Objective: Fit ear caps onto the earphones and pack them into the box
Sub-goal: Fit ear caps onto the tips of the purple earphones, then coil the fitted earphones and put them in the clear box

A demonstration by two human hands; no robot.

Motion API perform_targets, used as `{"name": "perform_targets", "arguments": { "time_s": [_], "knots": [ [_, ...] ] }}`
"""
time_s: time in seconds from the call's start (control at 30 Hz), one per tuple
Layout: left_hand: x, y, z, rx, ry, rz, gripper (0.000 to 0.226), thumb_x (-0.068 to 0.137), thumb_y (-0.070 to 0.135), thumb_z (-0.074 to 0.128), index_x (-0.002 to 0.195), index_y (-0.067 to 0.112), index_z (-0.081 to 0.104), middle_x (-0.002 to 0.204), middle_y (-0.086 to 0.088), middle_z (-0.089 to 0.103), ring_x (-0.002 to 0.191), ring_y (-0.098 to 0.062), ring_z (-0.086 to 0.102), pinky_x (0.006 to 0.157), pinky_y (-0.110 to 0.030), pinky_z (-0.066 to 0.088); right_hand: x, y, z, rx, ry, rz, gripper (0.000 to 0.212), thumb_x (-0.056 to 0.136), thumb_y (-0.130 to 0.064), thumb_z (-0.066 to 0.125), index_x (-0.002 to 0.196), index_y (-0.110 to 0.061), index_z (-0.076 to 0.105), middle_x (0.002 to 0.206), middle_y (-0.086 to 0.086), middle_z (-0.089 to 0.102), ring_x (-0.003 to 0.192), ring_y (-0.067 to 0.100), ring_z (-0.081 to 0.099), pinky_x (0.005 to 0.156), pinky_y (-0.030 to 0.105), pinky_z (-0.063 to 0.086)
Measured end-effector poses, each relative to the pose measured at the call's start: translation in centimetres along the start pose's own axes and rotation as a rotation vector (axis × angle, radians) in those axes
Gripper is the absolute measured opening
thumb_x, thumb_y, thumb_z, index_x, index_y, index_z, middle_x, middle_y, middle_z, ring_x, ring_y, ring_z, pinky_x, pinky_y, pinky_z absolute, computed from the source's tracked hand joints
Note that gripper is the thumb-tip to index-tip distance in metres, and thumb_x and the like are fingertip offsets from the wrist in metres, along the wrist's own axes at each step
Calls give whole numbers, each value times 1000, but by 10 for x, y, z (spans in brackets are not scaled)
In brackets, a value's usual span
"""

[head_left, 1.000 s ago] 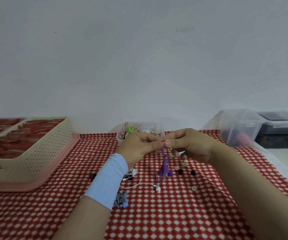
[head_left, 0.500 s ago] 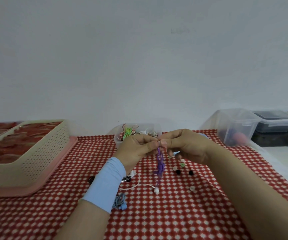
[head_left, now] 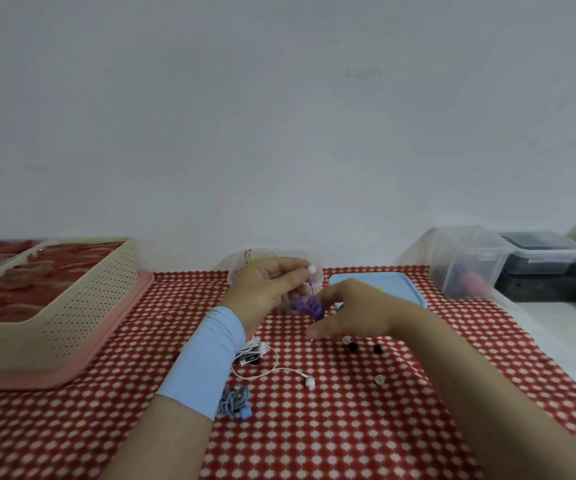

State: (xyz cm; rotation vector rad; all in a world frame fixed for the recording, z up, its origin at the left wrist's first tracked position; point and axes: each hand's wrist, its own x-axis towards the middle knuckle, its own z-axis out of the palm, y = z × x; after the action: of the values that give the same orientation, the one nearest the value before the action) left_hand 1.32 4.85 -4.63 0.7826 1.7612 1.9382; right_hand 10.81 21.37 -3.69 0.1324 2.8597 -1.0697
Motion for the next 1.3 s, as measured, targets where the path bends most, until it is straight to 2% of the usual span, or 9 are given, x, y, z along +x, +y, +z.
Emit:
{"name": "perform_targets", "arguments": {
  "time_s": [0.07, 0.2, 0.47, 0.67, 0.8, 0.93, 1.07, 1.2, 1.3],
  "knots": [
    [0, 3, -3, 22, 35, 2, 10, 84, 13, 73, 93, 13, 77, 83, -8, 73, 77, -20, 65, 88, -45, 53, 4, 1, 6, -12, 94, -13, 23, 86, -31, 81, 107, -23, 77, 103, -2, 77, 93, 14, 69, 67, 6, 46],
    [0, 13, -12, 72, 148, 35, 7, 86, 13, 72, 91, 14, 77, 80, -4, 74, 72, -15, 65, 74, -33, 54, 3, 0, -1, 298, 137, -16, 16, 89, -18, 78, 99, -6, 77, 82, 7, 77, 66, 12, 67, 53, 17, 50],
    [32, 48, -33, 285, 260, 77, 7, 91, 10, 66, 96, 8, 71, 87, -6, 75, 67, -14, 66, 55, -16, 52, 42, -28, -38, 341, 315, -33, 9, 90, -8, 73, 98, -12, 72, 78, 8, 75, 62, 18, 70, 45, 26, 47],
    [59, 44, -56, 735, 256, -9, 1, 87, 29, 70, 86, 28, 69, 93, 8, 70, 84, -7, 64, 77, -23, 48, 94, -29, -36, 85, 367, 29, 11, 89, -18, 74, 95, -20, 65, 92, 4, 75, 58, 17, 69, 43, 19, 44],
    [61, 34, -64, 1042, 144, -61, 4, 86, 34, 70, 83, 32, 70, 100, 10, 71, 94, -11, 64, 89, -32, 52, 111, -23, -22, -197, 290, 47, 16, 90, -34, 74, 102, -23, 74, 99, -3, 72, 82, 14, 66, 69, 28, 53],
    [61, 26, -73, 1067, 110, -43, 16, 88, 30, 70, 103, 26, 72, 111, 8, 68, 99, -11, 62, 86, -25, 47, 120, -16, -16, -350, 411, 69, 27, 91, -38, 71, 116, -28, 70, 115, -6, 63, 100, 16, 64, 82, 32, 53],
    [60, 20, -76, 1039, 162, 77, 16, 93, 28, 63, 106, 28, 71, 114, 9, 66, 98, -8, 60, 86, -24, 45, 122, -18, -13, -458, 396, -7, 22, 98, -23, 58, 111, -30, 76, 116, -6, 71, 105, 19, 65, 85, 35, 54],
    [58, 17, -71, 1194, -65, -29, 30, 87, 31, 69, 117, 29, 70, 124, 6, 63, 109, -14, 59, 96, -30, 47, 122, -18, -8, -636, 223, -4, 27, 102, -25, 55, 118, -35, 74, 116, -7, 72, 102, 18, 64, 77, 32, 51],
    [53, 21, -72, 1157, -47, -3, 30, 86, 33, 69, 116, 34, 69, 128, 9, 62, 114, -13, 57, 97, -27, 43, 116, -23, -12, -642, 201, 14, 33, 104, -23, 52, 132, -32, 67, 130, -4, 68, 113, 20, 62, 88, 35, 54]
  ]
}}
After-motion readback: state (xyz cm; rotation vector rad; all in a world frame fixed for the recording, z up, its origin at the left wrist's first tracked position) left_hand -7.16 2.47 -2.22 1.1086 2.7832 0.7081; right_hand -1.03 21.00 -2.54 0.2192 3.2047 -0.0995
